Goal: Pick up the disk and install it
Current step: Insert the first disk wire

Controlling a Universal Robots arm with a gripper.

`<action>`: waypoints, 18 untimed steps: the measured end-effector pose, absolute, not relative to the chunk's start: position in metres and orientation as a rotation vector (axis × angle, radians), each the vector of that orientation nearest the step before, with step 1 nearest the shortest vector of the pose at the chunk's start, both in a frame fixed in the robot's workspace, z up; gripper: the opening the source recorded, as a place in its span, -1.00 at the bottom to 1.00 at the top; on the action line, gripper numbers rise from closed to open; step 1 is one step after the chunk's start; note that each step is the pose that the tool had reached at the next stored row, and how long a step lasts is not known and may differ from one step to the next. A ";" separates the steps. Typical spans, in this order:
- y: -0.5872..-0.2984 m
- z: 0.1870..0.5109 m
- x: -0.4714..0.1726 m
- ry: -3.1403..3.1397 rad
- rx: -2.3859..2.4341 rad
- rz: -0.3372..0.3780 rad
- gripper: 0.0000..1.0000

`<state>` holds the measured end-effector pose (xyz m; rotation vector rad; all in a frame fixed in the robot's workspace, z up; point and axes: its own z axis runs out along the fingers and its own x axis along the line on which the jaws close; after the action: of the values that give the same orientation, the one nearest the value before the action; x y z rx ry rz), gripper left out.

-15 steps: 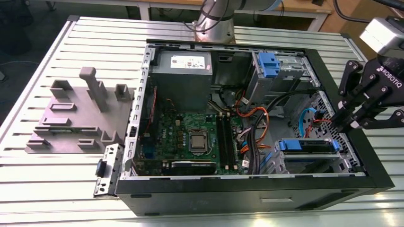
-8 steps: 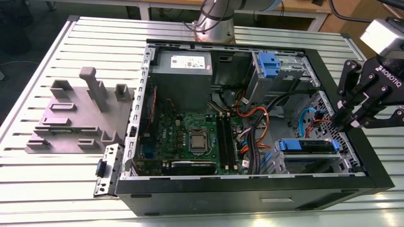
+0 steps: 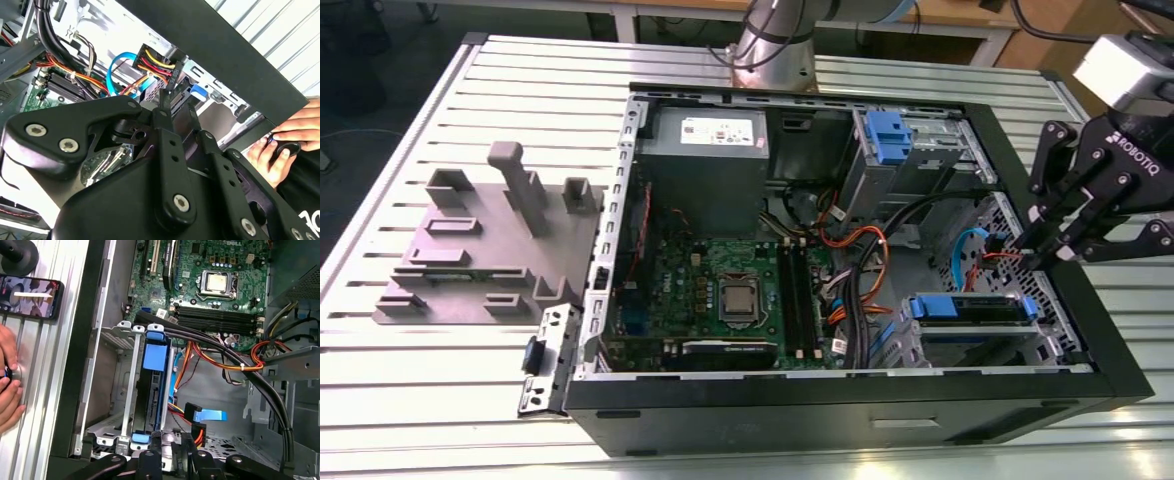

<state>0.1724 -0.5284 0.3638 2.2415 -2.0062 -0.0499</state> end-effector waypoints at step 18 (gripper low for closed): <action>-0.517 0.355 0.179 -1.957 2.276 -0.037 -0.40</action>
<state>0.1791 -0.5174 0.3551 2.2761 -1.9568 -0.0374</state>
